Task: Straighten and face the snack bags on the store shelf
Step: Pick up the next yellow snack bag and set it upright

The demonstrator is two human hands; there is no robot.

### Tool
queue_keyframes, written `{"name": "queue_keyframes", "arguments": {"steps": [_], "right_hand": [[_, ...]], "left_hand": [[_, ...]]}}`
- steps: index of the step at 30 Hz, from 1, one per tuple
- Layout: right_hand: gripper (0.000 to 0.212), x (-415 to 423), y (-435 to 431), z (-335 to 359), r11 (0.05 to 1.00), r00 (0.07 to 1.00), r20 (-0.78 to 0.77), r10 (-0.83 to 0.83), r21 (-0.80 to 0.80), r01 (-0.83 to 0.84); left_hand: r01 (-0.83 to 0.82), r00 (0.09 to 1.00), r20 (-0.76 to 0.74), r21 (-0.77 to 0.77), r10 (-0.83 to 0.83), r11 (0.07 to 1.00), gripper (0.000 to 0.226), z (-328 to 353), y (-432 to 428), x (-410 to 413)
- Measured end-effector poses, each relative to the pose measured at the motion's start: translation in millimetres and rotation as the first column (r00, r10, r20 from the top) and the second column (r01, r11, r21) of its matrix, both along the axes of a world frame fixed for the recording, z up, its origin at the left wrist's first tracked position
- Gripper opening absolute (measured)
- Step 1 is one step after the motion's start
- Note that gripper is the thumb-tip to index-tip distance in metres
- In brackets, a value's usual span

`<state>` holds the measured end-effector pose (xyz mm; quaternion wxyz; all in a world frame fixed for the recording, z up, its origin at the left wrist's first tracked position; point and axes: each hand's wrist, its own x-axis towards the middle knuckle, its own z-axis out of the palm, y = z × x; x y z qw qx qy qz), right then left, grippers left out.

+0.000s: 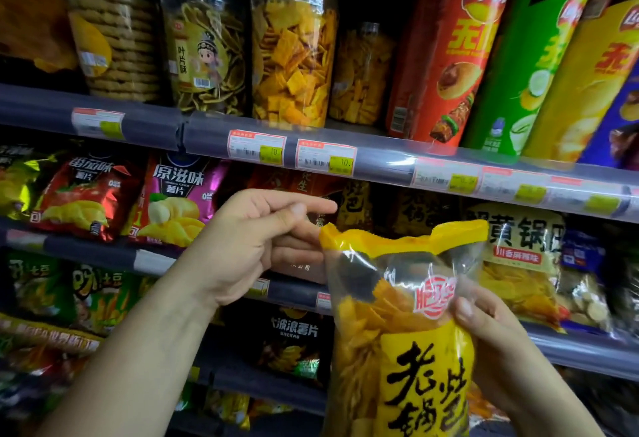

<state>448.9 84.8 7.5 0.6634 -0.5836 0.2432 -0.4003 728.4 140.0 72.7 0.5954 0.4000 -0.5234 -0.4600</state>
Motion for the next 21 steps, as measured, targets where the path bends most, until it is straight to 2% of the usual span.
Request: {"name": "queue_keyframes", "arguments": {"steps": [2,5,7,9,11,13,15,17,19,21], "right_hand": [[0.094,-5.4,-2.5,-0.2,0.999,1.000,0.003,-0.029,0.018,0.029],[0.077,-12.9,-3.7,0.3,0.992,0.993,-0.020,-0.115,0.044,0.116],[0.071,-17.2,-5.6,0.7,0.982,0.982,-0.063,-0.179,0.046,0.182],[0.063,-17.1,-8.6,2.4,0.958,0.959,-0.103,-0.266,0.080,0.274],[0.045,-15.6,-14.6,3.4,0.921,0.931,-0.119,-0.346,0.146,0.361],[0.042,-8.0,-20.2,8.3,0.891,0.902,-0.161,-0.400,0.162,0.424],[0.067,-1.8,-28.4,11.1,0.875,0.881,-0.155,-0.447,0.127,0.467],[0.085,0.7,-31.9,15.0,0.852,0.848,-0.146,-0.509,0.052,0.521],[0.076,1.7,-29.9,17.1,0.843,0.813,-0.225,-0.537,-0.099,0.529],[0.061,2.6,-29.7,15.5,0.827,0.768,-0.309,-0.562,-0.252,0.503]], "left_hand": [[-0.030,1.000,-0.006,-0.027,0.030,0.999,0.030,-1.1,-5.8,-1.1],[-0.125,0.992,-0.002,-0.044,0.125,0.991,0.033,-11.0,-15.9,-9.9],[-0.163,0.985,0.054,0.005,0.163,0.987,0.033,-23.4,-20.3,-20.9],[-0.100,0.979,0.189,0.145,0.072,0.984,0.036,-44.1,-21.2,-33.2],[0.018,0.941,0.317,0.304,-0.118,0.953,0.064,-61.1,-18.1,-51.3],[-0.008,0.886,0.440,0.335,-0.149,0.942,0.077,-73.1,-18.9,-68.4],[-0.109,0.885,0.465,0.271,-0.031,0.956,0.071,-77.9,-28.0,-74.5],[-0.163,0.927,0.369,0.236,0.067,0.958,0.064,-73.3,-39.6,-72.1],[-0.208,0.946,0.291,0.201,0.144,0.957,0.065,-68.0,-55.4,-66.2],[-0.269,0.928,0.300,0.135,0.220,0.953,0.061,-64.6,-71.4,-62.9]]}}
